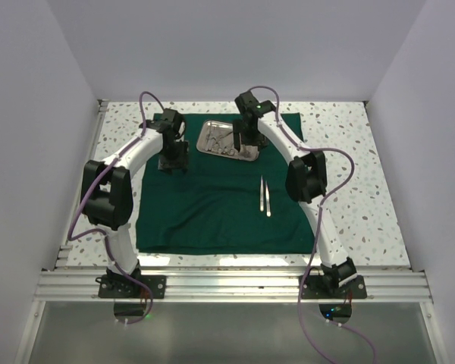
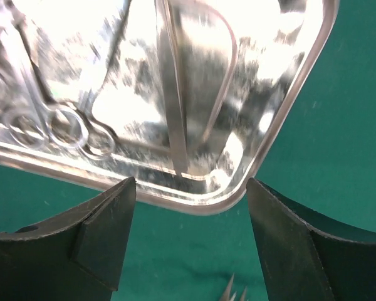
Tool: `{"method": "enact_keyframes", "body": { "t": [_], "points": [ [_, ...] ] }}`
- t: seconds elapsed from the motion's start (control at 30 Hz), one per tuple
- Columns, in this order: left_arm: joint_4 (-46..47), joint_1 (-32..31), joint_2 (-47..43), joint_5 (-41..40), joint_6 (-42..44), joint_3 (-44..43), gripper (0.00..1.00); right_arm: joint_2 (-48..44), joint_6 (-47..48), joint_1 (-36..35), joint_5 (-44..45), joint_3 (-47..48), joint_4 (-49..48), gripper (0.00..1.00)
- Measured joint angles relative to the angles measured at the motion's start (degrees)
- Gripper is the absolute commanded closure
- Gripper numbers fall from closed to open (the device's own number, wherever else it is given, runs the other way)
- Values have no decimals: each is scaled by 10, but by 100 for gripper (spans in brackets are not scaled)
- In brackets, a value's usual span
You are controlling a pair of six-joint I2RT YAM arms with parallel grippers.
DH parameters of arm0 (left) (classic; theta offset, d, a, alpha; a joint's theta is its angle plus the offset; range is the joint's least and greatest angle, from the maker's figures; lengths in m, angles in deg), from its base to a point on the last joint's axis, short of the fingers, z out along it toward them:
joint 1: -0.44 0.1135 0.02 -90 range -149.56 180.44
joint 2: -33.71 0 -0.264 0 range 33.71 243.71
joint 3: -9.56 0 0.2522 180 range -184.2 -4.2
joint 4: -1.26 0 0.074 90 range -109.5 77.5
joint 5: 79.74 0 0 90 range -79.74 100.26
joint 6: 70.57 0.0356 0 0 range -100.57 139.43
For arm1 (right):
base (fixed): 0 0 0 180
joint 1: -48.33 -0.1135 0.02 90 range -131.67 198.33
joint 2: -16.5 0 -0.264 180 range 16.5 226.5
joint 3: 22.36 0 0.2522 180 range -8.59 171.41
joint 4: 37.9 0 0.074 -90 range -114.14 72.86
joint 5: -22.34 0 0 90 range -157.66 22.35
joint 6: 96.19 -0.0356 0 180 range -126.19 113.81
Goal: Open and lay out the surgical kit
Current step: Pick up the medical item from the container, then place the medical item in the surgical kit.
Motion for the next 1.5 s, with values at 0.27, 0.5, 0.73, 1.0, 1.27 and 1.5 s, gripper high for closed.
{"method": "enact_keyframes", "body": {
  "t": [0.27, 0.5, 0.73, 1.0, 1.27, 1.5],
  "points": [
    [0, 0, 0, 0, 0, 0, 45, 1, 0, 2, 14, 21, -68, 30],
    [-1, 0, 0, 0, 0, 0, 45, 40, -1, 2, 42, 44, -100, 45],
    [-3, 0, 0, 0, 0, 12, 46, 70, -5, 2, 58, 64, -119, 63],
    [-3, 0, 0, 0, 0, 12, 43, 75, -2, 2, 63, 65, -117, 100],
    [-5, 0, -2, -15, 6, -21, 1, 52, -6, 5, 57, 37, -120, 100],
    [27, 4, -22, 3, 6, -76, 0, -177, -11, 9, 33, -202, -155, 100]
  ]
}}
